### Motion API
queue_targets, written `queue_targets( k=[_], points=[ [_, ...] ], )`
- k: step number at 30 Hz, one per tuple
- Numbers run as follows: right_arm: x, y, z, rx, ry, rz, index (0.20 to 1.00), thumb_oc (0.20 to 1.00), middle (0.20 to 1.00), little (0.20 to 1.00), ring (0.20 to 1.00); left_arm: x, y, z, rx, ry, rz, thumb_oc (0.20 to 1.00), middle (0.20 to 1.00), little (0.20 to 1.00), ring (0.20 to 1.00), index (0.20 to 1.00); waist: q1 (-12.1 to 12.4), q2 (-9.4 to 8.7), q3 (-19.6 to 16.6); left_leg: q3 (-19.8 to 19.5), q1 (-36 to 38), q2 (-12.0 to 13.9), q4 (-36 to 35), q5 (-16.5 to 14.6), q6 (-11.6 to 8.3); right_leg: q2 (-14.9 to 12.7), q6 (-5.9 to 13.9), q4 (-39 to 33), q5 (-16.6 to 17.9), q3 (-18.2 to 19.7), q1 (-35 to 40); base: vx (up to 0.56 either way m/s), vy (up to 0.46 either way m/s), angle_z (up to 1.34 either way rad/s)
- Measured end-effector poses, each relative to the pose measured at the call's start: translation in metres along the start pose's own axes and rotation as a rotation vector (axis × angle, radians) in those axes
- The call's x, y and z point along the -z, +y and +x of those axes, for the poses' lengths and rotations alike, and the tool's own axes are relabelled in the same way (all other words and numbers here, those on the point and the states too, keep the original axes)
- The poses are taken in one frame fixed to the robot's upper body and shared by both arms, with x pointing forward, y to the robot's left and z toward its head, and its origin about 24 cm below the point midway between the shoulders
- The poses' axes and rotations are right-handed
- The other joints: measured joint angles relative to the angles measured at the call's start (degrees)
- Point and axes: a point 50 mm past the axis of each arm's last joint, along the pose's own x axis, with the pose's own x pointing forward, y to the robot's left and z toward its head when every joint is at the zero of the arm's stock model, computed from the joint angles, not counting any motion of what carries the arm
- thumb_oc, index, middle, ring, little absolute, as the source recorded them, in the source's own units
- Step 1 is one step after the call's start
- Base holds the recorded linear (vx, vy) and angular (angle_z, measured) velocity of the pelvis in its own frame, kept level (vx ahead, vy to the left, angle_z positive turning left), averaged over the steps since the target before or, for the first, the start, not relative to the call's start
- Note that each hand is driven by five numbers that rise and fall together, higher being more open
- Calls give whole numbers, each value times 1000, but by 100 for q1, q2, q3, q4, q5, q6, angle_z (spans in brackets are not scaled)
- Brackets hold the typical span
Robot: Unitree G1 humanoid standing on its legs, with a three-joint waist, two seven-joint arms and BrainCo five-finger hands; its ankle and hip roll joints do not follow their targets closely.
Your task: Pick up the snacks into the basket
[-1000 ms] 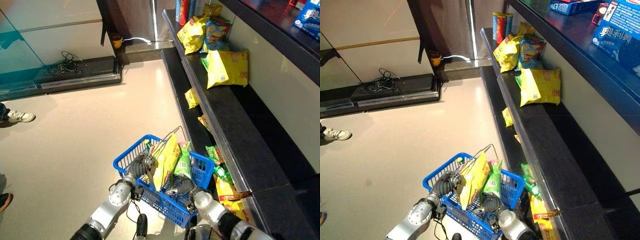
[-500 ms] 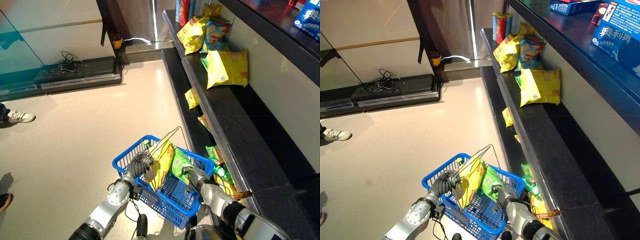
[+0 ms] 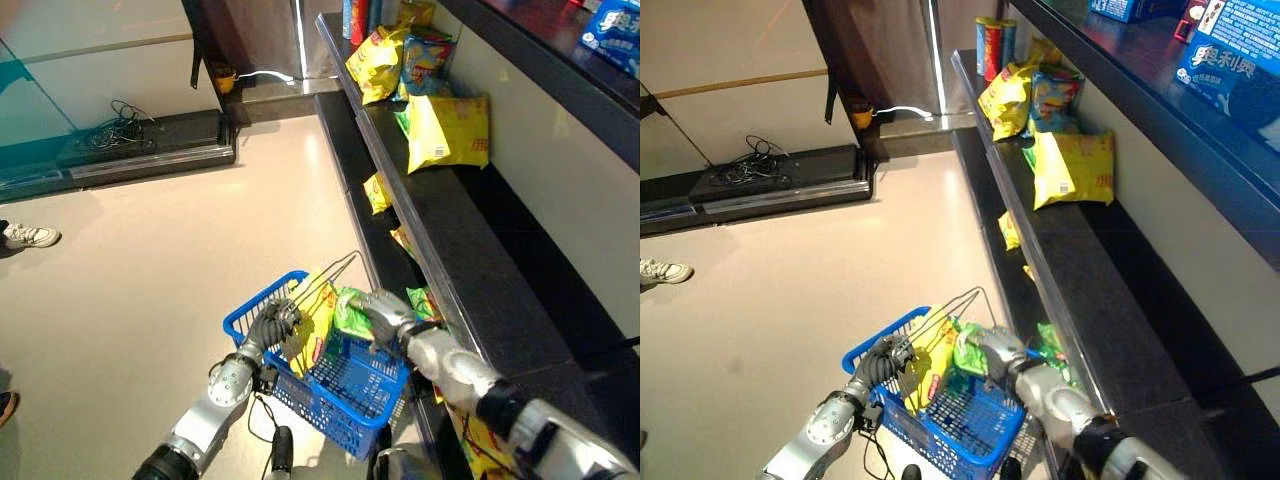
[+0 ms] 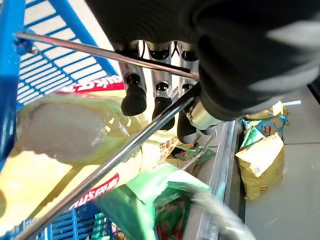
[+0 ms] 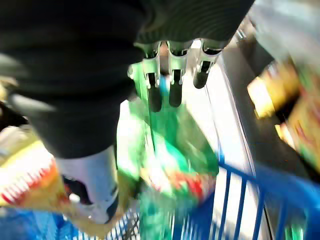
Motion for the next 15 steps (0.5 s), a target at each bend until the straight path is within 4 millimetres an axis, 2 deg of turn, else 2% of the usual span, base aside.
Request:
queue_targets(
  k=[5, 9, 12, 15],
  points=[
    [12, -36, -28, 117, -26, 14, 1000, 1000, 1000, 1000, 1000, 1, 11, -4, -41, -3, 59, 200, 200, 200, 200, 200, -114, -200, 29, 112, 140, 12, -88, 0, -1, 71, 18, -105, 28, 110, 87, 33, 10, -10],
    [17, -67, -49, 226, -62, 36, 1000, 1000, 1000, 1000, 1000, 3, 20, -7, -81, 2, 74, 200, 200, 200, 200, 200, -246, -284, 37, 167, 242, 44, -128, -20, 8, 111, 64, -238, 81, 172, 204, 23, 15, -8],
    [14, -77, -54, 263, -100, 75, 1000, 1000, 1000, 1000, 1000, 4, 22, -9, -84, 6, 89, 200, 200, 200, 200, 200, -216, -326, 21, 279, 286, 59, -135, -47, 12, 161, 84, -303, 115, 281, 215, 31, 6, -18],
    [14, -78, -55, 259, -114, 104, 1000, 1000, 1000, 1000, 1000, 6, 26, -11, -105, 12, 86, 200, 200, 200, 200, 200, -223, -375, 20, 292, 320, 74, -137, -58, 12, 171, 70, -320, 127, 291, 249, 5, -1, -3]
  ],
)
